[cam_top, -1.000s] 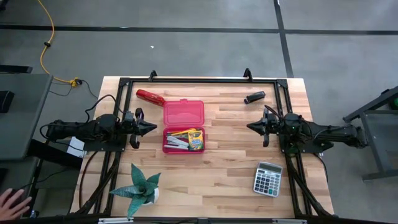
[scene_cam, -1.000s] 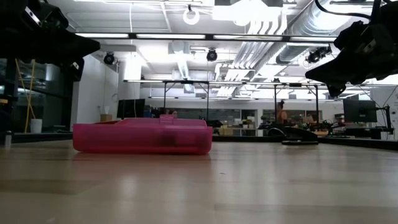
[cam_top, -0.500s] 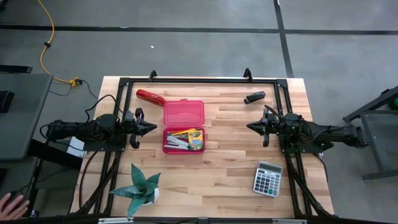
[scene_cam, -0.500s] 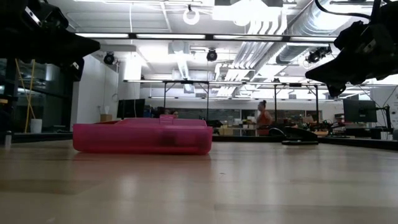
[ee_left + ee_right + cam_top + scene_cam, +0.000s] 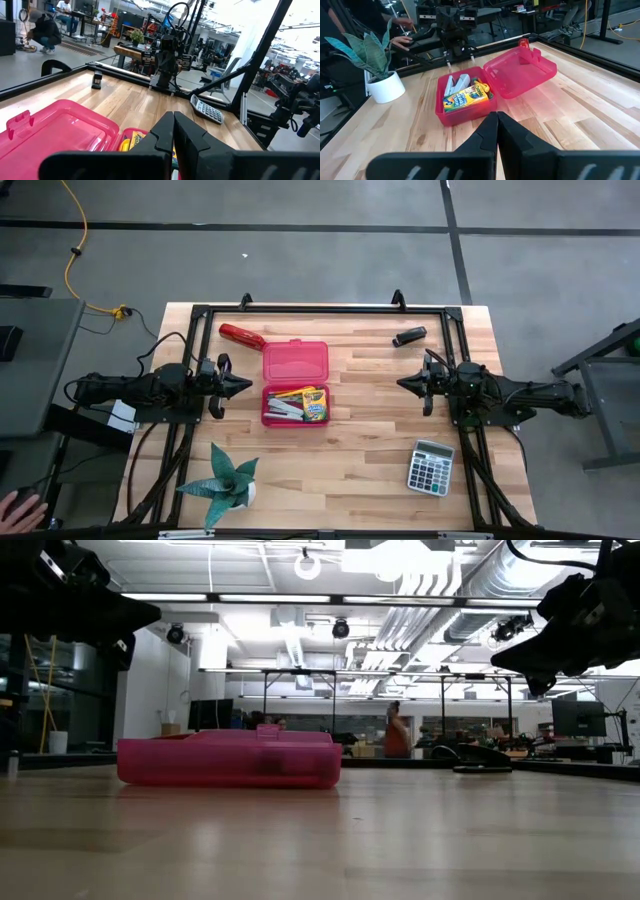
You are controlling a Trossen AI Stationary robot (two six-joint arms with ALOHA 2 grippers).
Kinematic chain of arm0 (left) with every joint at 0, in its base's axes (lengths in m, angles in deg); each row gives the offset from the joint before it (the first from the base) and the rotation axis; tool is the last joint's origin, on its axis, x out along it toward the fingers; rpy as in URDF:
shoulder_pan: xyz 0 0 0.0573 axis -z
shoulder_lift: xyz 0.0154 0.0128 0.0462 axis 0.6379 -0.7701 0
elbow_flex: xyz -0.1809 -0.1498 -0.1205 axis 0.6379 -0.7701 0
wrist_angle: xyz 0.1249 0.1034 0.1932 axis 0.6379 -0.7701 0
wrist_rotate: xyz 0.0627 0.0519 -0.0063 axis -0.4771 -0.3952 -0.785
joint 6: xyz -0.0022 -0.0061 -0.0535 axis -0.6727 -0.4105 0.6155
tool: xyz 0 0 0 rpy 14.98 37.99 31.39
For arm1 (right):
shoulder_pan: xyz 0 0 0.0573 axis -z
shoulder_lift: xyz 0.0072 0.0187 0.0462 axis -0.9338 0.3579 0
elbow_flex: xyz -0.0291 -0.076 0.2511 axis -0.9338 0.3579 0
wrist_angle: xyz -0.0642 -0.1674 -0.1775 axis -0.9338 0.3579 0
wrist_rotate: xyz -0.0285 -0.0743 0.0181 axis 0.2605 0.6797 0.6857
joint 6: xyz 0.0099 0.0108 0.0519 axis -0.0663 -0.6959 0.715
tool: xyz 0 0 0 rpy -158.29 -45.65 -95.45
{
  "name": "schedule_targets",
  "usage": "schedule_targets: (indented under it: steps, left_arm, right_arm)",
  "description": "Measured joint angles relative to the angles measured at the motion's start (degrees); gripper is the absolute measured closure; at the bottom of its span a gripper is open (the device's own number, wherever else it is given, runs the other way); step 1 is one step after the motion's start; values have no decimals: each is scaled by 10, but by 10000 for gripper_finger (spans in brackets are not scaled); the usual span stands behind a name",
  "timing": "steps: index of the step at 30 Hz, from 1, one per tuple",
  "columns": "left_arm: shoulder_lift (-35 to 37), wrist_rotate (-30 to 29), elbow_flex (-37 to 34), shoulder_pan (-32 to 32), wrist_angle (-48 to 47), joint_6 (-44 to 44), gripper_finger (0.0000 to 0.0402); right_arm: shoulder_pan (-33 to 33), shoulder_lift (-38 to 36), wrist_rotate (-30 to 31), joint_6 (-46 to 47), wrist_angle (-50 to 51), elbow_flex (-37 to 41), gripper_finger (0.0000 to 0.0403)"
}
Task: Pack school essentials
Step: Return to Home Position
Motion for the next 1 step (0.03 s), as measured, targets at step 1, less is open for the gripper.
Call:
schedule_targets:
  steps: [1]
  left_arm:
    - [0, 0, 0, 0, 0, 0, 401]
  right_arm:
    - [0, 0, 0, 0, 0, 0, 402]
